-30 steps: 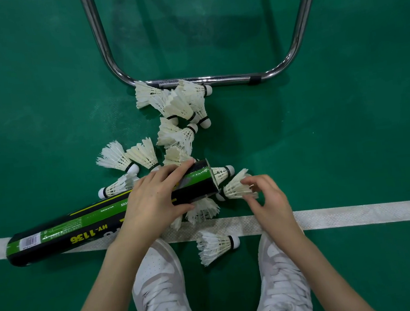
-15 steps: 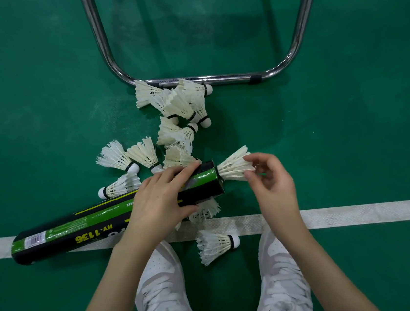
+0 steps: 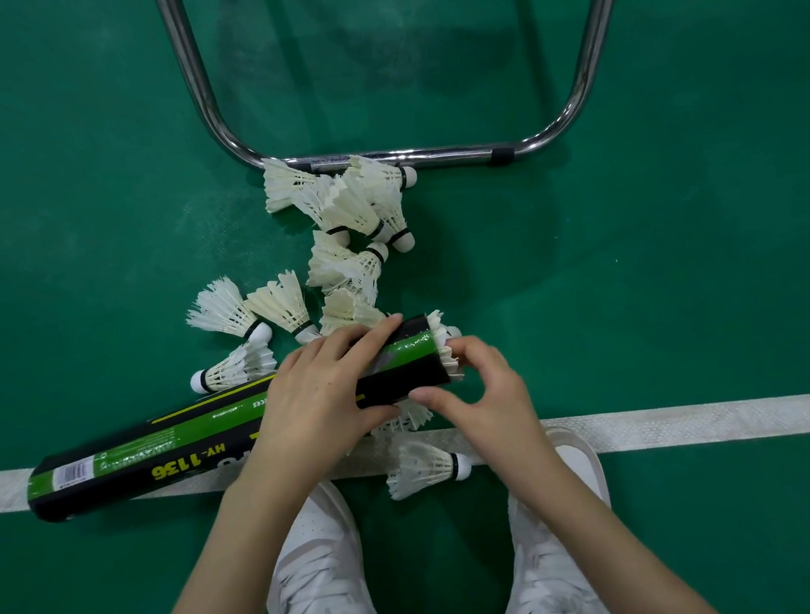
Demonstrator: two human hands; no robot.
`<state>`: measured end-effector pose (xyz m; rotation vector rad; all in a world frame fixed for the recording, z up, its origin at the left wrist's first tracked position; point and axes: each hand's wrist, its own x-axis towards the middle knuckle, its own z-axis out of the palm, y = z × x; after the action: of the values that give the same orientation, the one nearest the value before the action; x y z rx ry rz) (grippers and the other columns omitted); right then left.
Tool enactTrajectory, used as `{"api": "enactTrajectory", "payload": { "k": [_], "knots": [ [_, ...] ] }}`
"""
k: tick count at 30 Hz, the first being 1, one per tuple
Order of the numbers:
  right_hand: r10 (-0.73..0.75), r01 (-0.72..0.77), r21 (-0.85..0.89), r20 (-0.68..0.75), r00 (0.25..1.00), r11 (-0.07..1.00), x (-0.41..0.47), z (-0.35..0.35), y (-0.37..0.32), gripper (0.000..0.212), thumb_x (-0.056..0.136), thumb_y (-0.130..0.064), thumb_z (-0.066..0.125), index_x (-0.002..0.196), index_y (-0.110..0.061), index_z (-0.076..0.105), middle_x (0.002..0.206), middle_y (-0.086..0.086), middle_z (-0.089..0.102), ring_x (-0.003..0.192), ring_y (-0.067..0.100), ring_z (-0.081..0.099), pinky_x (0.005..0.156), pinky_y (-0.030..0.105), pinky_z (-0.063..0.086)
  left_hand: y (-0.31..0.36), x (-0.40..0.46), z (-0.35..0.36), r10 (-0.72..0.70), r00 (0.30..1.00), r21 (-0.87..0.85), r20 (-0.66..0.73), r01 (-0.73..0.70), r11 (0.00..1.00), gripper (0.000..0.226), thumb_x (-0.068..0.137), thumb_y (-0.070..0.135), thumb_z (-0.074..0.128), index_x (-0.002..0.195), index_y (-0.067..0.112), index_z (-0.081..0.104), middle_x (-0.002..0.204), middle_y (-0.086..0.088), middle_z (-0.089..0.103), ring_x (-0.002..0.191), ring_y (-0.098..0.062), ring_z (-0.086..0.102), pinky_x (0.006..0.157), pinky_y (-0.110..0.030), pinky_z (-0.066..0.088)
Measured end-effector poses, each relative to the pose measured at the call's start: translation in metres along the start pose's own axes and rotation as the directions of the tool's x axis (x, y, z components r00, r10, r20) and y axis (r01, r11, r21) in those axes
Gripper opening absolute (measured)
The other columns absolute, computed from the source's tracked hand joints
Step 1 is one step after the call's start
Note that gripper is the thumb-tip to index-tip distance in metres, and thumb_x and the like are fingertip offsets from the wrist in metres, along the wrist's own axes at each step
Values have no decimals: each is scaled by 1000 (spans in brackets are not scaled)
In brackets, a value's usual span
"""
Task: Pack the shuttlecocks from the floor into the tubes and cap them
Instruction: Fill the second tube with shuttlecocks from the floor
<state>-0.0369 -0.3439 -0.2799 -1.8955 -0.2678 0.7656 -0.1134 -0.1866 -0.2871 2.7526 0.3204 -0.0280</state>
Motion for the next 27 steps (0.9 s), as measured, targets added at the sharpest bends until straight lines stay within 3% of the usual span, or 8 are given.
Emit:
{"api": "enactTrajectory", "payload": {
  "k": [3,7,10,12,16,20,27],
  "knots": [
    [5,-5,57,-7,1000,998,0,3,2,34,74,-21,75,85,-41,50,103,-1,61,98,8,55,78,11,41,2,-1,1,9,1000,7,-7,-9,1000,92,57,40,84,137,30,40,114,0,60,96,-28,60,74,-39,47],
    [35,-37,122,17,999,992,3,0,4,25,74,-14,75,86,-29,58,94,1,65,91,8,58,70,6,43,3,-1,1,5,1000,10,10,-5,1000,92,58,40,83,138,31,40,115,0,60,97,-27,60,77,-39,47],
    [48,-54,100,68,997,994,7,-4,8,19,74,-16,75,90,-18,64,93,6,67,93,16,60,78,18,48,3,-1,3,9,1000,7,28,-9,1000,93,58,40,82,139,31,38,117,0,59,99,-27,59,78,-39,46],
    [41,-55,122,108,993,991,11,-7,9,15,75,-14,74,87,-17,66,93,8,68,93,18,61,82,23,48,2,-1,3,11,1000,2,25,-11,1000,93,58,39,83,139,31,38,117,0,59,99,-27,59,78,-40,47],
    [-7,-20,117,226,974,993,15,-16,7,14,80,-9,70,94,-13,69,95,8,70,93,14,61,81,15,46,2,-1,5,19,1000,6,17,-19,1000,93,57,39,83,138,30,39,116,-1,59,99,-28,60,77,-40,47],
    [-32,-1,101,319,947,995,18,-16,4,17,85,-8,64,101,-12,68,97,4,71,92,7,64,82,15,48,1,-1,4,22,1000,8,15,-22,1000,93,58,41,83,138,30,38,117,0,59,99,-27,60,77,-39,47],
    [-8,-16,61,377,926,998,20,-16,8,18,89,-11,59,104,-14,68,100,1,71,97,9,63,88,22,48,2,-2,4,22,1000,15,20,-23,1000,93,56,42,83,138,30,39,115,0,60,97,-27,60,76,-38,47]
  ]
}}
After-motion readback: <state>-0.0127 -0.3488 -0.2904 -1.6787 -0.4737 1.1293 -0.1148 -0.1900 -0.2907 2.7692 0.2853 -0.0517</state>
